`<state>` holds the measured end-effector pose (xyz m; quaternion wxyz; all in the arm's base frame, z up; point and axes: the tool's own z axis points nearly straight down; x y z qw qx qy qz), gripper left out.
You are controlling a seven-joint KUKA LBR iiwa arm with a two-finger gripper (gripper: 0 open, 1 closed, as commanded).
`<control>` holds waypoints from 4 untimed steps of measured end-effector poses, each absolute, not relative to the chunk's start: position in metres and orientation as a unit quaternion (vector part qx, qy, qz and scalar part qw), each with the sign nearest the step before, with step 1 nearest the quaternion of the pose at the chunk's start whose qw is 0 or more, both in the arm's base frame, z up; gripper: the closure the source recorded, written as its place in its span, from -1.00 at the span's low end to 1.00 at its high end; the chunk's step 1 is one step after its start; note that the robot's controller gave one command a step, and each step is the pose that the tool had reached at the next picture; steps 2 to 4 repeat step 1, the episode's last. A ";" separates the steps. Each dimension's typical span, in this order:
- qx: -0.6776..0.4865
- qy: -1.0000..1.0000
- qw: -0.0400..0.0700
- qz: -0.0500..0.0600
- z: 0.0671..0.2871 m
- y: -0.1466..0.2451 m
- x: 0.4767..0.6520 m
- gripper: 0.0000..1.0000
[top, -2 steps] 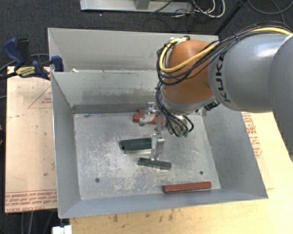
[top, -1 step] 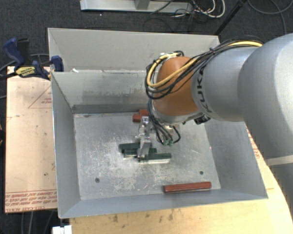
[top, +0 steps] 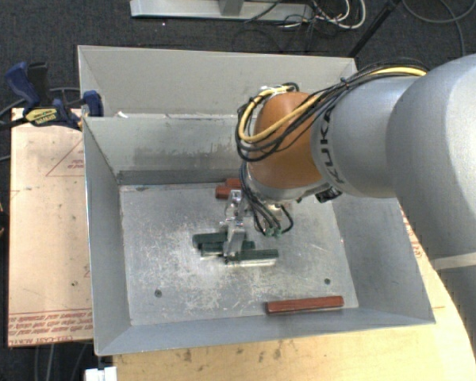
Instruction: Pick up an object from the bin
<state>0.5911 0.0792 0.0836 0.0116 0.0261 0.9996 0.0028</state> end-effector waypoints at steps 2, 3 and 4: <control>0.060 0.998 0.006 0.001 0.251 0.082 0.614 1.00; 0.060 0.998 0.006 0.001 0.251 0.082 0.614 1.00; 0.060 0.998 0.006 0.001 0.251 0.082 0.614 1.00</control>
Offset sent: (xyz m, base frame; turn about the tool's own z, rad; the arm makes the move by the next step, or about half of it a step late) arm 0.0000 0.0000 0.0000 0.0000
